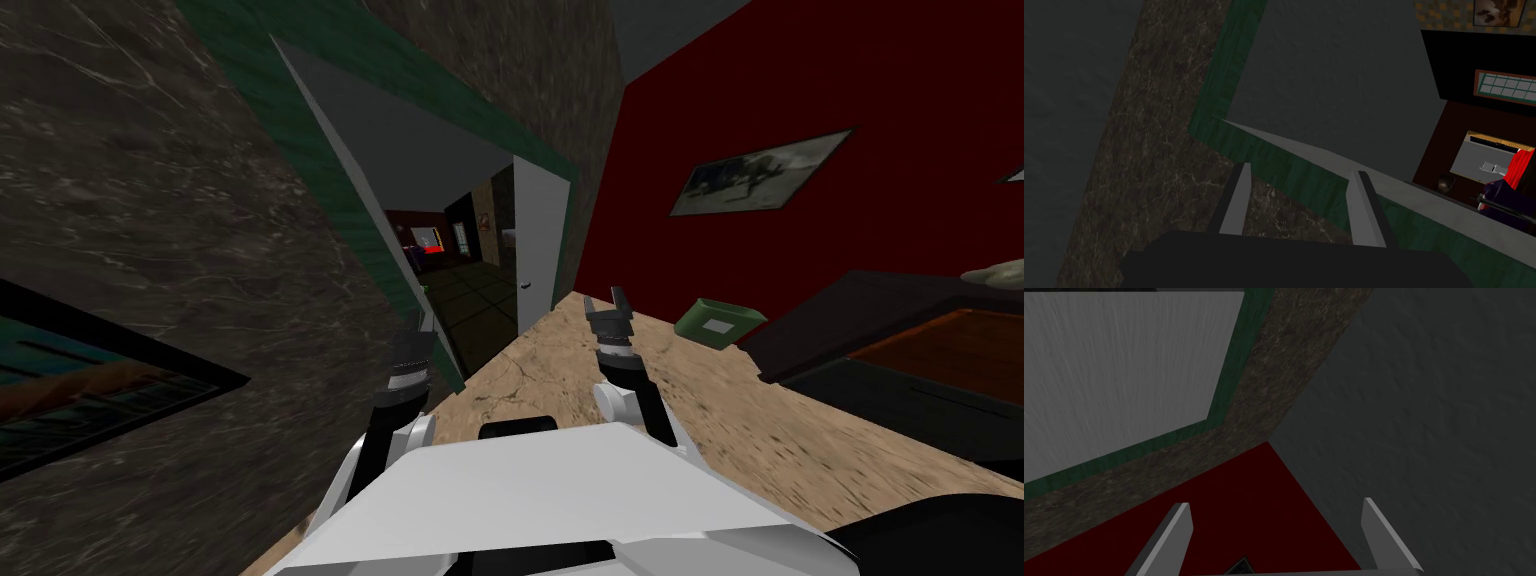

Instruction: Push the door open

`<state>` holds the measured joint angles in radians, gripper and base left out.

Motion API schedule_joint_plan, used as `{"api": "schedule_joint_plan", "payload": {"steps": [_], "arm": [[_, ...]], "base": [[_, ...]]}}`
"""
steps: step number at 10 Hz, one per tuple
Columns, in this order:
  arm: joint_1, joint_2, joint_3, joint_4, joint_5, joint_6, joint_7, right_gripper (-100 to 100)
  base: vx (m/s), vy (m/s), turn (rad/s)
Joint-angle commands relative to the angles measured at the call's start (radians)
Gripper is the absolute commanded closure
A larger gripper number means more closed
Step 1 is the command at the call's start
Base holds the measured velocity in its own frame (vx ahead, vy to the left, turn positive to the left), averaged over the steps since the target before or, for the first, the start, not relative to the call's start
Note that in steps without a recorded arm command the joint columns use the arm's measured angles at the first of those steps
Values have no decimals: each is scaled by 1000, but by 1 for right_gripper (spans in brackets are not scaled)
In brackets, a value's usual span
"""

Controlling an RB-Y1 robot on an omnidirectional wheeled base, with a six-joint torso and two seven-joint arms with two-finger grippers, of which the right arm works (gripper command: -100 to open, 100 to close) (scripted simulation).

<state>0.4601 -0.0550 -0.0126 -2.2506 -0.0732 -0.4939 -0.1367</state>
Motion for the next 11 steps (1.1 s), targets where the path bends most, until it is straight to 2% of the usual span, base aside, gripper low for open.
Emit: {"api": "schedule_joint_plan", "payload": {"steps": [1, 8, 11], "arm": [[-18, -5, 5, 45, 9, -9, -3, -100], [-79, -19, 16, 197, 37, -41, -13, -100], [-111, -24, 21, 278, 52, -58, -18, -100]], "base": [[136, -45, 63], [95, -55, 40], [92, -55, 47]]}}
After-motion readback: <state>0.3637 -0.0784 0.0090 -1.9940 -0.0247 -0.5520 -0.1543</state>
